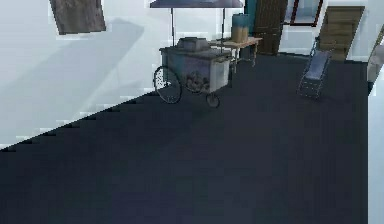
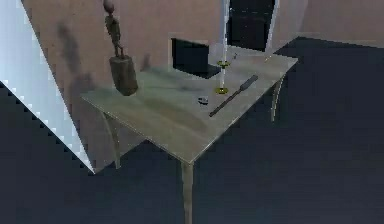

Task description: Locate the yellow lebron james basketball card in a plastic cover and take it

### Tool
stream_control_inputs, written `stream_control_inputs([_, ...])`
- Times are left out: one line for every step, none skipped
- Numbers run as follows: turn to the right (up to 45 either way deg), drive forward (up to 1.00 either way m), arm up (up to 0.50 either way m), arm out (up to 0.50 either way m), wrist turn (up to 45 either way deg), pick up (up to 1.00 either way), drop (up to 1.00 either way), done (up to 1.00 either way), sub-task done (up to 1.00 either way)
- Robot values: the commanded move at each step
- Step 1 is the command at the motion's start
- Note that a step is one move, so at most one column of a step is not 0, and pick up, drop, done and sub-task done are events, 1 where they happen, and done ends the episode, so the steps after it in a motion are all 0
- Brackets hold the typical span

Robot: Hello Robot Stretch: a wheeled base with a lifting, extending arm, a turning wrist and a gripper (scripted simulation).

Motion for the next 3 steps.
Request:
stream_control_inputs([27.0, 0.00, 0.00, 0.00, 0.0, 0.00, 0.00, 0.00, 0.00])
stream_control_inputs([0.0, 1.00, 0.00, 0.00, 0.0, 0.00, 0.00, 0.00, 0.00])
stream_control_inputs([0.0, 1.00, 0.00, 0.00, 0.0, 0.00, 0.00, 0.00, 0.00])
